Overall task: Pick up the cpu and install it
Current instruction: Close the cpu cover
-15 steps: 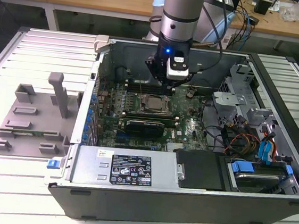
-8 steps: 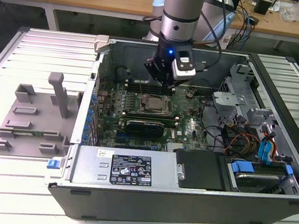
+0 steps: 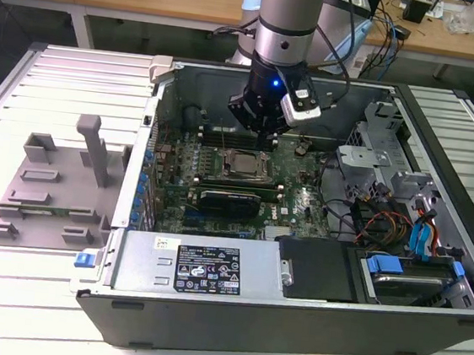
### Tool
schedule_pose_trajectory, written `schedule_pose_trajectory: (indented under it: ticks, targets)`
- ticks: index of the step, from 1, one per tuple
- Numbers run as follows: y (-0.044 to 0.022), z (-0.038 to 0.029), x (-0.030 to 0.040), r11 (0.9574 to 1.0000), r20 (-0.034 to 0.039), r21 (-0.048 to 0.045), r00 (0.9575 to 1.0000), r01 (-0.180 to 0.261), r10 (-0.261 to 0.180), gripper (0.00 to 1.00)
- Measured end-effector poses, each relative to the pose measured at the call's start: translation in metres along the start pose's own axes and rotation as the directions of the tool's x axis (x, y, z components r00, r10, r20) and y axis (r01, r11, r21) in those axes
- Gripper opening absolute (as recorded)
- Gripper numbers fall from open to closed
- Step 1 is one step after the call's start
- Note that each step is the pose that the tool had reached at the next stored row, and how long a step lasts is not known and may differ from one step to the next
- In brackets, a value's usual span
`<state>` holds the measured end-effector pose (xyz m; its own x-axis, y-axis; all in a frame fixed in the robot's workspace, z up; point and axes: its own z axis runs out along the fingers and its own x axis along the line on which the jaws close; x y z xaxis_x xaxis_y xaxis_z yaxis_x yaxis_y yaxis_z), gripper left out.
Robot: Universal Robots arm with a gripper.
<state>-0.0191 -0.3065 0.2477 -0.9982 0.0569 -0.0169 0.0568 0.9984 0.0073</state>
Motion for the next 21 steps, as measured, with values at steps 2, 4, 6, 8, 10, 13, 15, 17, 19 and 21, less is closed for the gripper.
schedule_pose_trajectory:
  ticks: [2, 4, 6, 8, 10, 13, 15, 17, 19, 21]
  targets:
    - [0.0000, 0.0000, 0.0000, 0.9977, -0.0005, -0.0012, 0.9977, 0.068, -0.068, 0.11]
    - [0.0000, 0.0000, 0.0000, 0.9937, -0.0007, -0.0019, 0.9937, 0.112, -0.112, 0.11]
    - [0.0000, 0.0000, 0.0000, 0.9848, -0.0010, -0.0030, 0.9848, 0.173, -0.173, 0.11]
    - [0.0000, 0.0000, 0.0000, 0.9621, -0.0014, -0.0048, 0.9621, 0.273, -0.273, 0.11]
    - [0.0000, 0.0000, 0.0000, 0.9442, -0.0015, -0.0060, 0.9442, 0.329, -0.329, 0.11]
    - [0.0000, 0.0000, 0.0000, 0.9172, -0.0015, -0.0073, 0.9172, 0.398, -0.398, 0.11]
    - [0.0000, 0.0001, 0.0000, 0.8943, -0.0015, -0.0083, 0.8943, 0.447, -0.447, 0.11]
    - [-0.0008, 0.0003, 0.0000, 0.8905, -0.0016, -0.0079, 0.8905, 0.455, -0.455, 0.11]
    - [-0.0014, 0.0015, -0.0001, 0.9027, -0.0018, -0.0074, 0.9027, 0.430, -0.430, 0.11]
    - [-0.0022, 0.0040, 0.0009, 0.9105, -0.0017, -0.0070, 0.9105, 0.413, -0.413, 0.11]
